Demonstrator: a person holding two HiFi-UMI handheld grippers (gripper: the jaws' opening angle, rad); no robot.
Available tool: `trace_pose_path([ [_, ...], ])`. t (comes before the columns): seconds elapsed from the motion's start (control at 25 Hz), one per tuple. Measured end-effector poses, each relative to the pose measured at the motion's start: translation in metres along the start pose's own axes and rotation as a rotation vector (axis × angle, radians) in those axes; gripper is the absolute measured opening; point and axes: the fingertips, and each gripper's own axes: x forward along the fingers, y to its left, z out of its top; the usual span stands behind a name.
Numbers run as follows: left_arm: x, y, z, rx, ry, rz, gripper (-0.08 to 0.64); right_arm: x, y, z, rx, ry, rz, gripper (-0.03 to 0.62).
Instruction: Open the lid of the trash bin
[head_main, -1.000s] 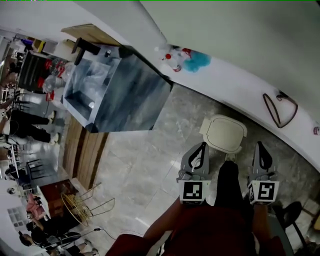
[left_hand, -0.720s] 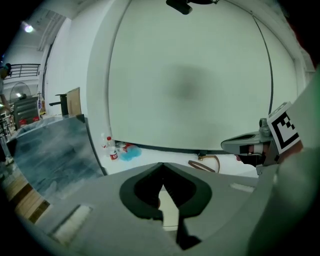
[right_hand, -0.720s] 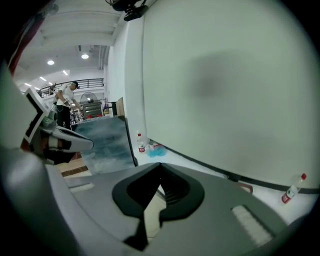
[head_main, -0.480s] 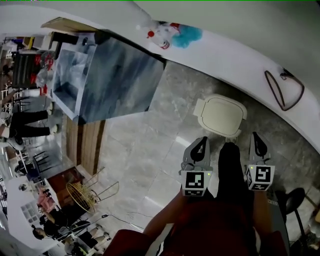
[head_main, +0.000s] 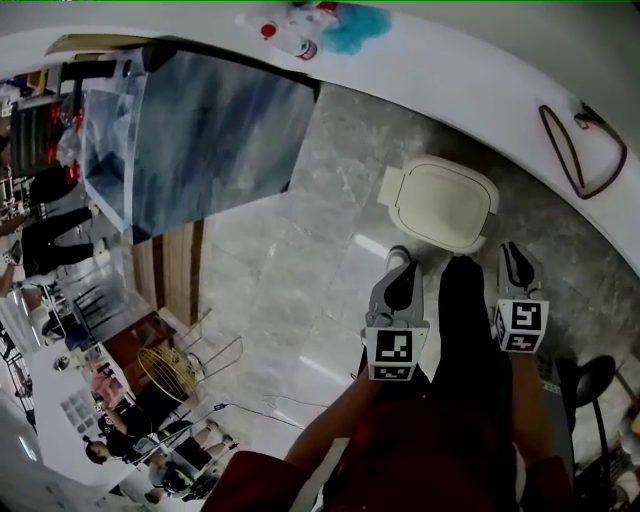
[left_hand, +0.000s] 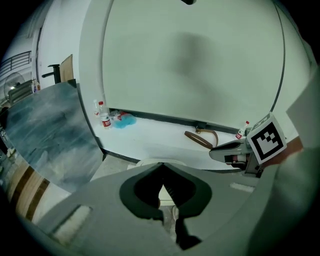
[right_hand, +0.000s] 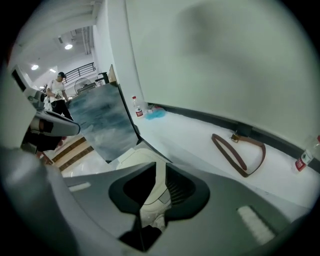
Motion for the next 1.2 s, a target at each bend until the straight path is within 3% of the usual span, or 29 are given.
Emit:
trace_pose_path([
  [0.56,0.047,-0.009,-0.082,-0.068,0.221,-0.016,0.005,0.075,-0.024,-0.093,0.065,0.219,0.037,0.108],
  [0.88,0.066,-0.012,-0.124,-0.099,0.368,-0.053,0.005,0.11,-0.026,-0.123,0.076,0.286,0.048,0.114],
  [1.2,0.071,-0.013,-0.14,-0.11,0.437,-0.065,0.005,0.126,-0.033,-0.131,0.054,0.324,0.052,0.115],
])
